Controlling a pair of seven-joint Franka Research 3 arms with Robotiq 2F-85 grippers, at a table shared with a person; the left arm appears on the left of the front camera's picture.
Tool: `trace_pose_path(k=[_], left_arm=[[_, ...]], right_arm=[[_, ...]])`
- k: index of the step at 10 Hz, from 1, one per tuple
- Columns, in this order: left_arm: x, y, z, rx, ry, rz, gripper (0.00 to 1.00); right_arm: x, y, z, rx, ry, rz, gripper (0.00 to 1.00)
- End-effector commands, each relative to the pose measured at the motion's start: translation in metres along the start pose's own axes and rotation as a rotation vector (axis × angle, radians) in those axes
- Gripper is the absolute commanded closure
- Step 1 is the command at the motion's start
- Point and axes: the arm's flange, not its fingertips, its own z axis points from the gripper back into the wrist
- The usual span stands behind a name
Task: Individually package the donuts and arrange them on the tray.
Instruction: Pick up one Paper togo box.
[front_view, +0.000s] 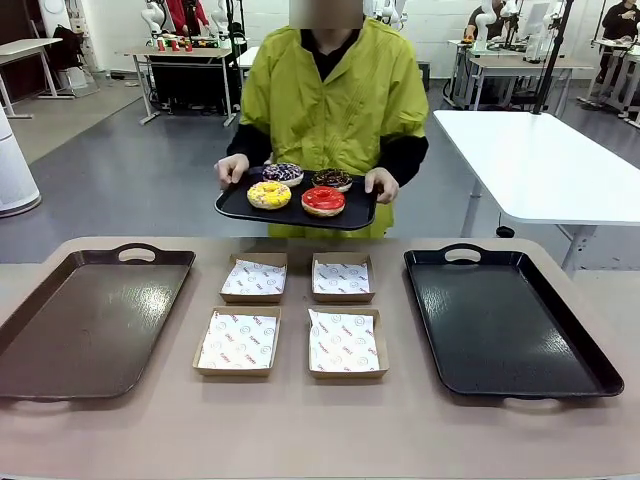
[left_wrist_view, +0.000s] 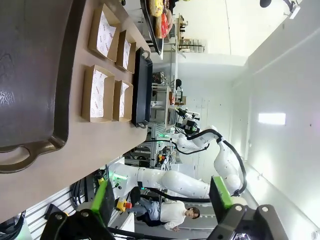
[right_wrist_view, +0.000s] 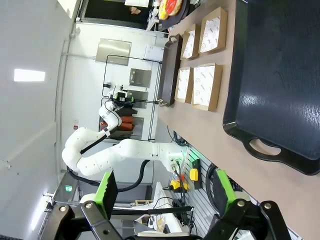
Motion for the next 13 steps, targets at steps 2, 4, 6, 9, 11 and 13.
trace_pose_path(k=[2, 4, 6, 9, 11, 13], left_arm=[[0.0000, -0.0015, 0.0013, -0.016, -0.005, 0.005, 0.00], [0.0000, -0.0015, 0.0013, -0.016, -0.005, 0.005, 0.00], [0.0000, -0.0015, 0.0013, -0.016, -0.005, 0.005, 0.00], [0.0000, -0.0015, 0.0013, -0.016, -0.005, 0.005, 0.00], [0.0000, -0.0015, 0.0013, -0.016, -0.005, 0.005, 0.00], [0.0000, -0.0015, 0.0013, -0.016, -0.005, 0.005, 0.00]], right_arm=[[0.0000, -0.0012, 0.0005, 0.012, -0.004, 0.003, 0.00], [0.0000, -0.0012, 0.0005, 0.012, -0.004, 0.003, 0.00], [0.0000, -0.0012, 0.0005, 0.012, -0.004, 0.003, 0.00], [0.0000, -0.0012, 0.0005, 0.012, -0.004, 0.003, 0.00], [0.0000, -0.0012, 0.0005, 0.012, -0.004, 0.003, 0.00], [0.0000, -0.0012, 0.0005, 0.012, -0.004, 0.003, 0.00]])
